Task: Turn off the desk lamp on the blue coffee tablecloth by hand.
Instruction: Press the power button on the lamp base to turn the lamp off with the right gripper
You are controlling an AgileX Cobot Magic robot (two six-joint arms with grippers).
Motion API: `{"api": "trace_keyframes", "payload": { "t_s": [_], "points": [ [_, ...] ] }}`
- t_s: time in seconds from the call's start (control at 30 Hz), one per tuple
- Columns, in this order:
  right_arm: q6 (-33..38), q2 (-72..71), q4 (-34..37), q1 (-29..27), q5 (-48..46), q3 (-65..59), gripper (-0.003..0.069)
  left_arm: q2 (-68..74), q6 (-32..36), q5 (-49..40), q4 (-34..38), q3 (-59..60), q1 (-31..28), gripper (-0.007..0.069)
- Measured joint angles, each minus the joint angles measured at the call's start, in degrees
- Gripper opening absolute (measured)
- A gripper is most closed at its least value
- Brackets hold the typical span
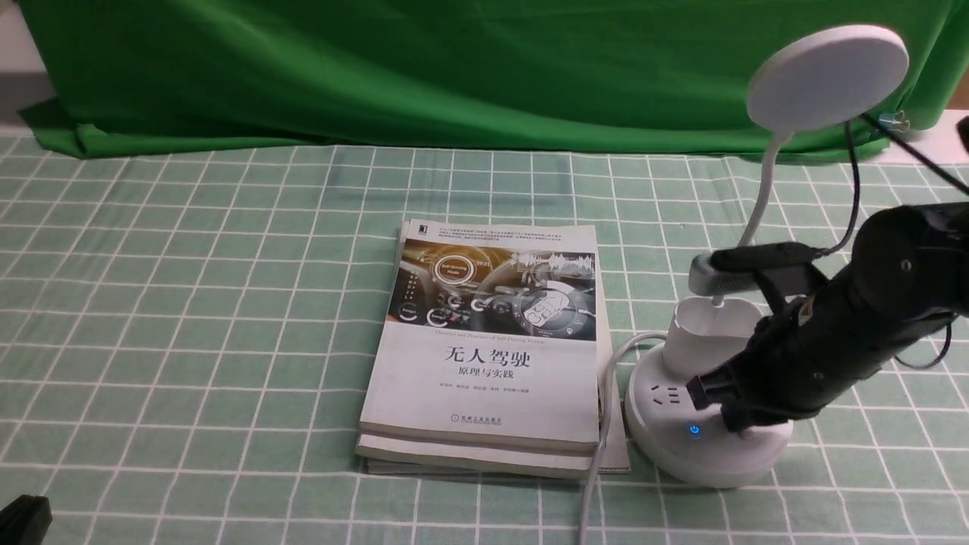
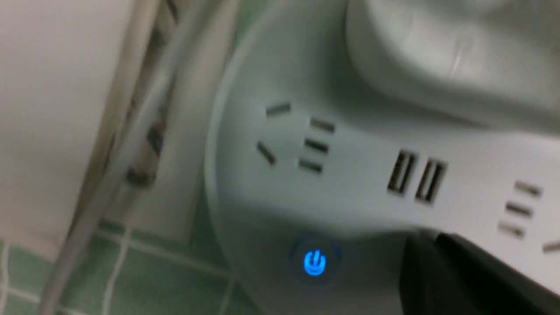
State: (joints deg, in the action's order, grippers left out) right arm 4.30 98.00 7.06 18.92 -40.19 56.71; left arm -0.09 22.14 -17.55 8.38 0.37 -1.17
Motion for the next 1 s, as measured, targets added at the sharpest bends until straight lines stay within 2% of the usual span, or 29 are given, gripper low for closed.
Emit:
{"api": "trace_keyframes", "payload": {
  "t_s": [0.43, 1.0],
  "points": [
    [0.1, -6.2, -0.1, -0.1, -0.5, 0.1, 0.0039, 0.0, 0.0, 0.0, 0.0, 0.0, 0.0, 0.0],
    [0.1, -0.2, 0.1, 0.0, -0.7, 0.4, 0.0041, 0.0, 0.0, 0.0, 0.0, 0.0, 0.0, 0.0]
  ]
}}
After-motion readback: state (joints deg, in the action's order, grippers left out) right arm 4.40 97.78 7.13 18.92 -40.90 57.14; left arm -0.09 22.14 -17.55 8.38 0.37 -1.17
